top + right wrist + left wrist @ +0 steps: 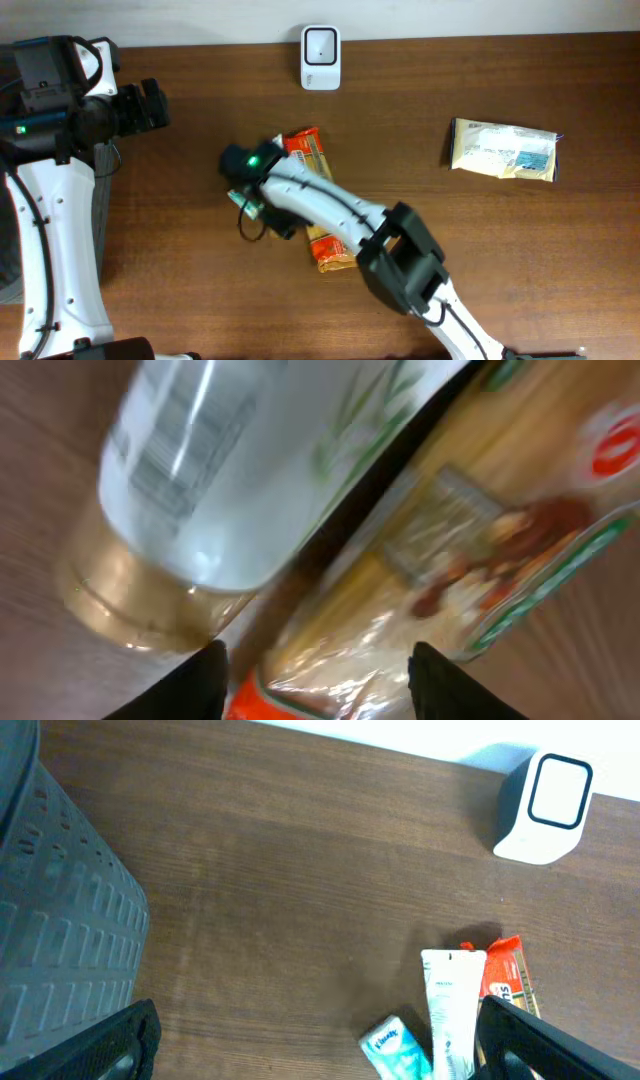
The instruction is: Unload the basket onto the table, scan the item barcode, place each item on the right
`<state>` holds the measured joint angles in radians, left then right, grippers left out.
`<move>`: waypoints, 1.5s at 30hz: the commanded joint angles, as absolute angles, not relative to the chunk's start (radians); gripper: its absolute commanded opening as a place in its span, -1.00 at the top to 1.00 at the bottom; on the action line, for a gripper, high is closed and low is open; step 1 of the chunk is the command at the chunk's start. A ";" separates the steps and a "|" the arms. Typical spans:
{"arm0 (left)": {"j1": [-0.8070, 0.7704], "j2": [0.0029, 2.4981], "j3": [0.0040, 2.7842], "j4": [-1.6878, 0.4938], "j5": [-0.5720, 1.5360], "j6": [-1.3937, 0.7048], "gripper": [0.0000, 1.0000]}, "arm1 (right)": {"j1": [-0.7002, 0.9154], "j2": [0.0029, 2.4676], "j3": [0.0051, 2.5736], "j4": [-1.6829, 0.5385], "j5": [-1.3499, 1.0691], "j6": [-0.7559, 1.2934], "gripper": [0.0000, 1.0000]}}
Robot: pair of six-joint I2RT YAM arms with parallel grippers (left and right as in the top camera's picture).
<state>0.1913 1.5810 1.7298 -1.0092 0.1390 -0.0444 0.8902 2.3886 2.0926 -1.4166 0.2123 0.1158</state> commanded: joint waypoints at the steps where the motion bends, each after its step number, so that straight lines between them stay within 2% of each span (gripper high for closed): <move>1: 0.195 1.574 1.732 -1.009 0.142 -0.029 -0.98 | 0.934 2.379 2.025 -1.405 0.411 0.253 -0.24; 5: 0.195 1.574 1.732 -1.009 0.142 -0.029 -0.99 | 0.935 2.379 1.889 -1.365 0.435 0.253 -0.30; 7: 0.195 1.574 1.732 -1.009 0.142 -0.029 -0.98 | 0.935 2.379 1.883 -1.361 0.449 0.275 -0.22; 9: 0.195 1.574 1.732 -1.008 0.142 -0.029 -0.98 | 0.935 2.379 1.883 -1.367 0.524 0.347 0.14; 11: 0.195 1.574 1.732 -1.009 0.142 -0.029 -0.98 | 0.935 2.380 1.883 -1.368 0.560 0.384 0.73; 12: 0.195 1.574 1.732 -1.008 0.142 -0.029 -0.98 | 0.935 2.379 1.883 -1.368 0.562 0.383 0.92; 14: 0.195 1.574 1.732 -1.008 0.142 -0.029 -0.98 | 0.934 2.379 1.891 -1.373 0.558 0.383 0.92; 17: 0.195 1.574 1.732 -1.008 0.142 -0.029 -0.98 | 0.915 2.358 2.006 -1.427 0.363 0.316 0.92; 21: 0.195 1.574 1.732 -1.008 0.142 -0.029 -0.99 | 0.762 2.251 2.152 -1.486 -0.264 0.079 0.92; 23: 0.195 1.574 1.732 -1.008 0.142 -0.029 -0.99 | 0.607 2.241 2.141 -1.508 -0.639 -0.097 0.92; 25: 0.195 1.574 1.732 -1.009 0.142 -0.029 -0.98 | 0.509 2.241 2.084 -1.493 -0.686 -0.123 0.92; 27: 0.195 1.574 1.732 -1.008 0.142 -0.029 -0.98 | 0.413 2.243 1.931 -1.423 -0.773 -0.135 0.92; 31: 0.195 1.574 1.732 -1.008 0.142 -0.029 -0.98 | 0.298 2.244 1.621 -1.229 -0.797 -0.134 0.92; 34: 0.195 1.574 1.732 -1.008 0.142 -0.029 -0.98 | 0.210 2.244 1.596 -1.195 -0.748 -0.133 0.90; 35: 0.195 1.574 1.732 -1.009 0.142 -0.029 -0.98 | 0.166 2.244 1.596 -1.173 -0.601 -0.089 0.52; 36: 0.195 1.574 1.732 -1.009 0.142 -0.029 -0.98 | 0.147 2.244 1.600 -1.170 -0.567 -0.086 0.30; 37: 0.195 1.574 1.732 -1.008 0.142 -0.029 -0.98 | 0.137 2.244 1.610 -1.173 -0.575 -0.086 0.24; 39: 0.195 1.574 1.732 -1.008 0.142 -0.029 -0.98 | 0.136 2.224 1.707 -1.229 -0.598 -0.118 -0.09; 40: 0.195 1.574 1.732 -1.008 0.142 -0.029 -0.98 | 0.137 2.224 1.777 -1.269 -0.597 -0.146 -0.62; 41: 0.195 1.574 1.732 -1.009 0.142 -0.029 -0.98 | 0.138 2.224 1.813 -1.262 -0.598 -0.147 -0.99; 45: 0.195 1.574 1.732 -1.009 0.142 -0.029 -0.98 | 0.168 2.248 1.792 -1.153 -0.622 -0.224 -0.97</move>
<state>0.1913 1.5810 1.7298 -1.0092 0.1390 -0.0444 0.1352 2.2501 1.8042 -1.1877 -0.6056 -0.1555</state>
